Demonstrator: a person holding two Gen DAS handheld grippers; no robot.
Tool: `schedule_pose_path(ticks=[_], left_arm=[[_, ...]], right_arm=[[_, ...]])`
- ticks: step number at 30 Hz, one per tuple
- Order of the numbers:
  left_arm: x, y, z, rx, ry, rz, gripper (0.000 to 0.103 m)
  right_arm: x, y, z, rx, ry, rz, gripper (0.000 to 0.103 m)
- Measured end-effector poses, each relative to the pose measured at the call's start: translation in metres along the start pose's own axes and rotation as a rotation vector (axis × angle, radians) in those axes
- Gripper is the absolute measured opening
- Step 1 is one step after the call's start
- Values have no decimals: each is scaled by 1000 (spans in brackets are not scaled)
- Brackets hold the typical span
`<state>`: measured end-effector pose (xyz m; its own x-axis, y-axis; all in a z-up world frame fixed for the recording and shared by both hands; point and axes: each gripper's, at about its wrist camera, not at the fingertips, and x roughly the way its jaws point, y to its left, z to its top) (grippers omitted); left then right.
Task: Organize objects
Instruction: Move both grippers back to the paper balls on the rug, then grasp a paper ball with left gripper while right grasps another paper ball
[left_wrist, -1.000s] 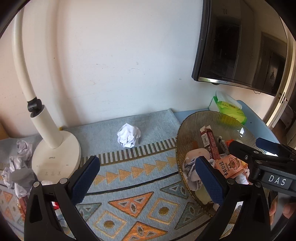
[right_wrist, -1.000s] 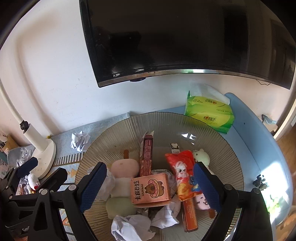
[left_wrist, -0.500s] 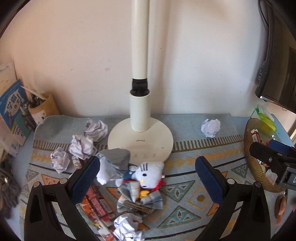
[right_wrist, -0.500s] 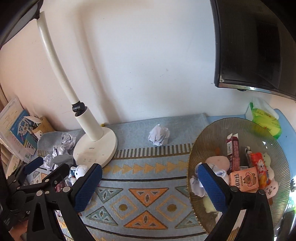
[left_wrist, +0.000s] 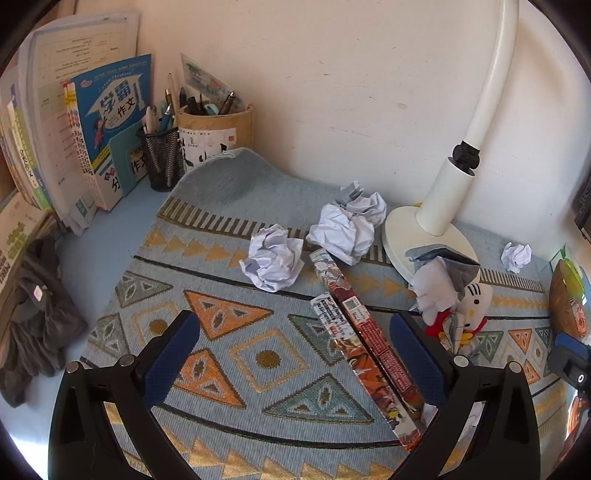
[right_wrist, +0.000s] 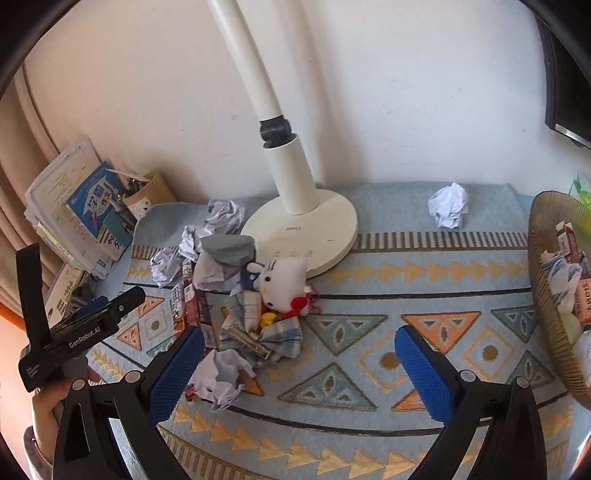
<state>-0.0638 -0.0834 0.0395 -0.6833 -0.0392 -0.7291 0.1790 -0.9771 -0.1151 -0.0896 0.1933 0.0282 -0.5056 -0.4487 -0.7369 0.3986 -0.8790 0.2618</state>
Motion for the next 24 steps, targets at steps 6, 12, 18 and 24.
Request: schedule_pose_path(ticks=[6, 12, 18, 24], left_arm=[[19, 22, -4, 6, -8, 13, 102], [46, 25, 8, 18, -3, 36, 103], [85, 29, 20, 5, 25, 47, 103], [109, 20, 26, 38, 116, 112, 103]], right_arm=[[43, 40, -30, -45, 78, 63, 103], [70, 47, -42, -55, 117, 47, 103], [75, 42, -54, -53, 54, 50, 103], [80, 52, -57, -116, 47, 6, 103]])
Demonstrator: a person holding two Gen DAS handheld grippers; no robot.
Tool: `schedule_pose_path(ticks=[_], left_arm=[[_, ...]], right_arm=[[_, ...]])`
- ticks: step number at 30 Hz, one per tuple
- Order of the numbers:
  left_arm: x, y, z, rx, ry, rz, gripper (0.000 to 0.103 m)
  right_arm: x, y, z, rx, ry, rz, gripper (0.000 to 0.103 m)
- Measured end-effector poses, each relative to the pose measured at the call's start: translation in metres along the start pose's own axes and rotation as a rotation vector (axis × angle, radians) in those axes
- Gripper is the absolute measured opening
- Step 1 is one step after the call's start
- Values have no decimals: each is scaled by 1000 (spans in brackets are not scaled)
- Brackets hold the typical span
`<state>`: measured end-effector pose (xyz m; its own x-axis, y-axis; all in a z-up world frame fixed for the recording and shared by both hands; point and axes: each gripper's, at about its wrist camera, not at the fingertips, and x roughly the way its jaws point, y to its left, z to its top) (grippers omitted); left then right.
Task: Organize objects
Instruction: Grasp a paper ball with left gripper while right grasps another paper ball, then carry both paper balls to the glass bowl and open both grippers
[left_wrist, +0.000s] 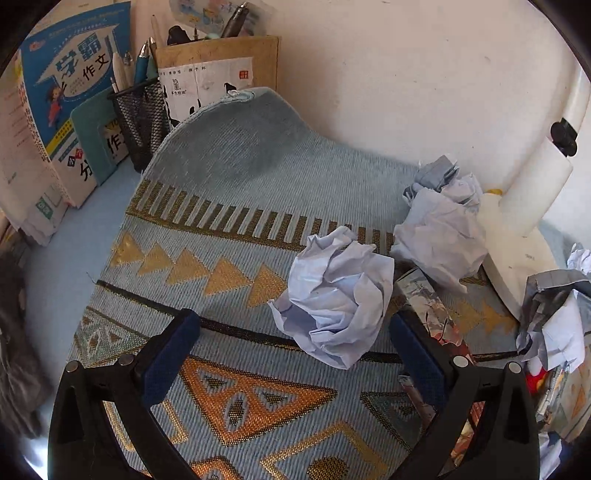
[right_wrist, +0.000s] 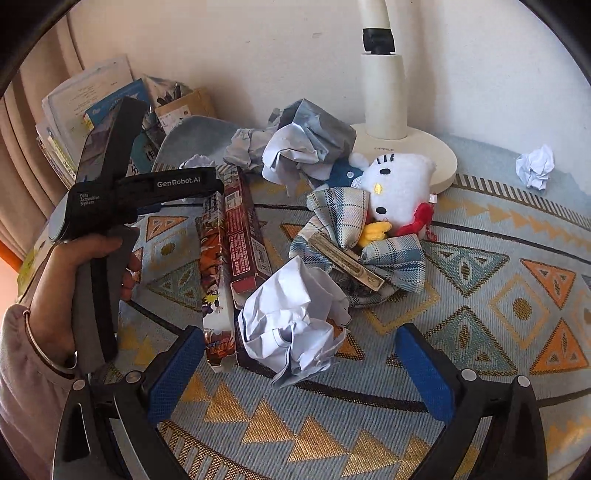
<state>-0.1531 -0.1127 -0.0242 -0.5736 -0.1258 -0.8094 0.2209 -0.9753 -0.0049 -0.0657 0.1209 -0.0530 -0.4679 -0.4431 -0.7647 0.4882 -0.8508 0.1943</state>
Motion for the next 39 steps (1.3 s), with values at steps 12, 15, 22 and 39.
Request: schedule_pose_path(ticks=[12, 15, 22, 39], left_arm=[[-12, 1, 0, -6, -58, -27, 55], [-17, 1, -3, 0, -71, -49, 39], [-26, 7, -7, -24, -67, -22, 39], [-126, -71, -28, 64, -226, -98, 39]], right_arm=[[-10, -20, -4, 136, -73, 143, 40], [-11, -24, -4, 146, -75, 155, 40], [-17, -26, -1, 149, -80, 181, 40], [-80, -64, 8, 136, -193, 253, 40]])
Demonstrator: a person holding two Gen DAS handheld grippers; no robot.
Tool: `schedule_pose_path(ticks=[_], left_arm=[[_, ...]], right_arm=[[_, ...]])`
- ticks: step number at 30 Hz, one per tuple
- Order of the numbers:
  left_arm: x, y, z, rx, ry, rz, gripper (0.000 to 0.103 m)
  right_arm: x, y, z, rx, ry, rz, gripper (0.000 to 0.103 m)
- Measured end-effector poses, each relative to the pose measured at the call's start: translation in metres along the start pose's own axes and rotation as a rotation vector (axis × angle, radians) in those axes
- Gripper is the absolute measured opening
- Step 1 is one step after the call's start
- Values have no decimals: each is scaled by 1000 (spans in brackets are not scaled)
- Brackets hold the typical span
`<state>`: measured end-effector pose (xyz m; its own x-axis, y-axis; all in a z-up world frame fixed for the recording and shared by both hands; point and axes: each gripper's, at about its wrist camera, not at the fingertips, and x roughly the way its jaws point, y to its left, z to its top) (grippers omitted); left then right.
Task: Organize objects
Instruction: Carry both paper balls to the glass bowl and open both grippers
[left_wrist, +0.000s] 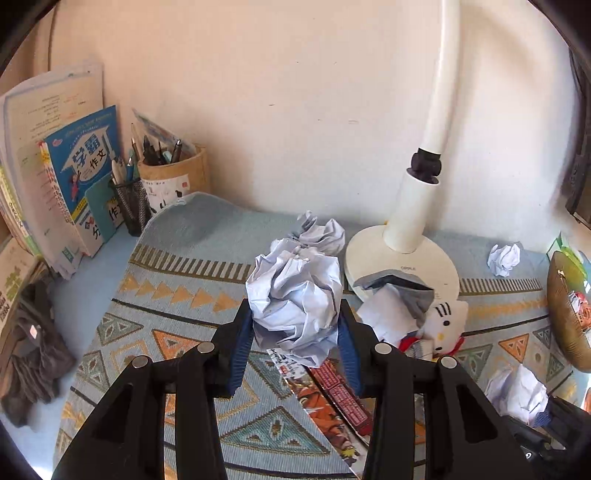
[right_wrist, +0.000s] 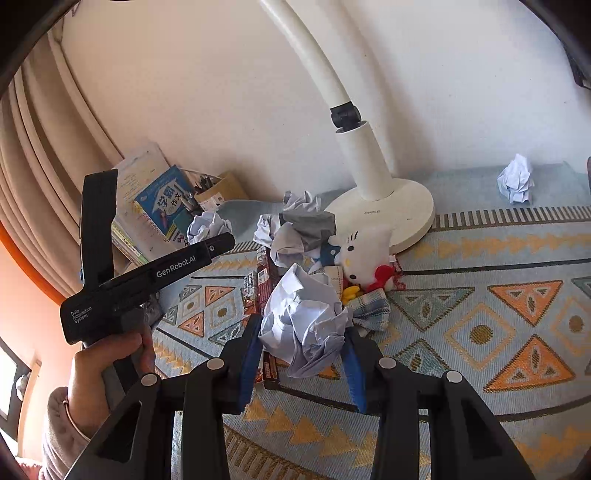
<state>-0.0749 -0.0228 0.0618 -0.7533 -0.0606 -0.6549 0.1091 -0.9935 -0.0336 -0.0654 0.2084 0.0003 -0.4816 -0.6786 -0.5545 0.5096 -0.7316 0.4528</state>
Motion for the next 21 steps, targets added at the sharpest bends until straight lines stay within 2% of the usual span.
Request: schedule_pose_path(ticks=[6, 9, 11, 14, 21], left_arm=[[-9, -29, 4, 18, -13, -31, 40], [-11, -41, 5, -1, 1, -78, 40], [-13, -49, 6, -17, 0, -116, 40], [-16, -66, 8, 6, -13, -118, 40], [-15, -107, 16, 29, -14, -193, 40]], right_arm=[[-21, -17, 3, 8, -8, -19, 40], [-33, -25, 9, 2, -20, -37, 40], [-41, -30, 15, -4, -34, -54, 40], [-55, -39, 24, -13, -49, -74, 40], [-87, -66, 56, -27, -100, -147, 40]])
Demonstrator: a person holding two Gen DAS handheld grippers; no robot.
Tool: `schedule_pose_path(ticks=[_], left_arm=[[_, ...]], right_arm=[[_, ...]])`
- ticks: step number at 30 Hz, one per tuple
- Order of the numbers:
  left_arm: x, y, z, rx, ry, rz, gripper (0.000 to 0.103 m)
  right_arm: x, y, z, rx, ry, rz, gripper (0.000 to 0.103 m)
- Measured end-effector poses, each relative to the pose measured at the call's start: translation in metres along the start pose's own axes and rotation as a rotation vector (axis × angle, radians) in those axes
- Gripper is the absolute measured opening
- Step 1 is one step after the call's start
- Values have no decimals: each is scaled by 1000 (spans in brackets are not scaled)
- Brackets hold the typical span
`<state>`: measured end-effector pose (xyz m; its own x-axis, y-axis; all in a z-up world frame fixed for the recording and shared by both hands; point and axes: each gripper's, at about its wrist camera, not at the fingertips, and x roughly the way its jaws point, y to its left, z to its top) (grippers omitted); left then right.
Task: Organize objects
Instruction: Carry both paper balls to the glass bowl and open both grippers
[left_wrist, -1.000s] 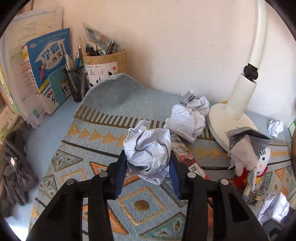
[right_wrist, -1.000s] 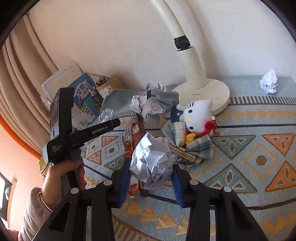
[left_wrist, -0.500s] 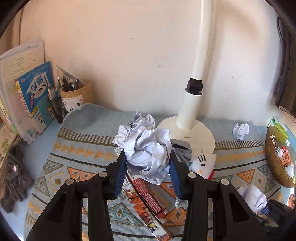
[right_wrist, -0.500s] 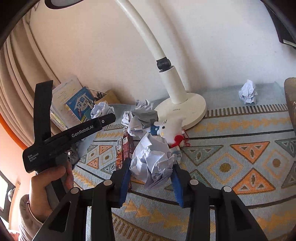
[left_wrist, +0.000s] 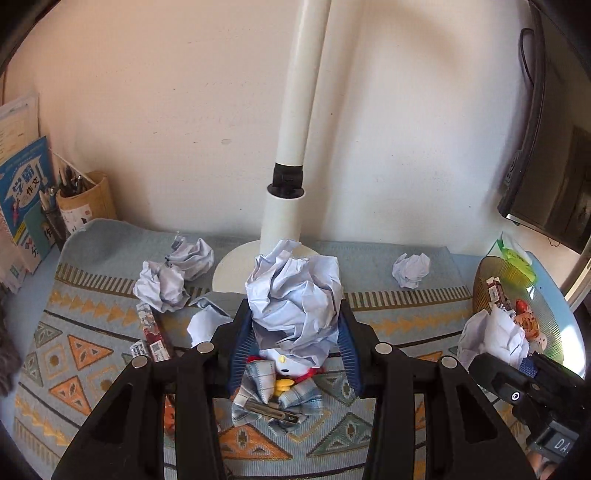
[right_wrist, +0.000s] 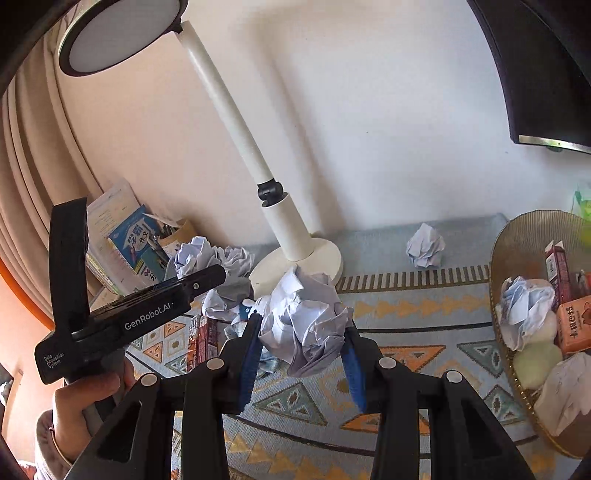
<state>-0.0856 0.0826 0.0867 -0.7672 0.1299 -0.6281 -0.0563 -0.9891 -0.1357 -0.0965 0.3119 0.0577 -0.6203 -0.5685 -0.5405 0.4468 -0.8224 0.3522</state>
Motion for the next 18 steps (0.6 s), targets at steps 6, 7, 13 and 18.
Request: schedule_pose_path(ticks=[6, 7, 13, 18], left_arm=[[11, -56, 11, 72, 26, -109, 40], [11, -67, 12, 92, 24, -126, 40], [15, -134, 15, 192, 19, -226, 40], [19, -189, 9, 277, 21, -318, 40]], right_arm=[[-24, -40, 32, 3, -44, -97, 40], [-28, -48, 37, 7, -50, -115, 40], [-52, -105, 65, 56, -81, -230, 40], [-70, -139, 84, 78, -98, -317, 40]])
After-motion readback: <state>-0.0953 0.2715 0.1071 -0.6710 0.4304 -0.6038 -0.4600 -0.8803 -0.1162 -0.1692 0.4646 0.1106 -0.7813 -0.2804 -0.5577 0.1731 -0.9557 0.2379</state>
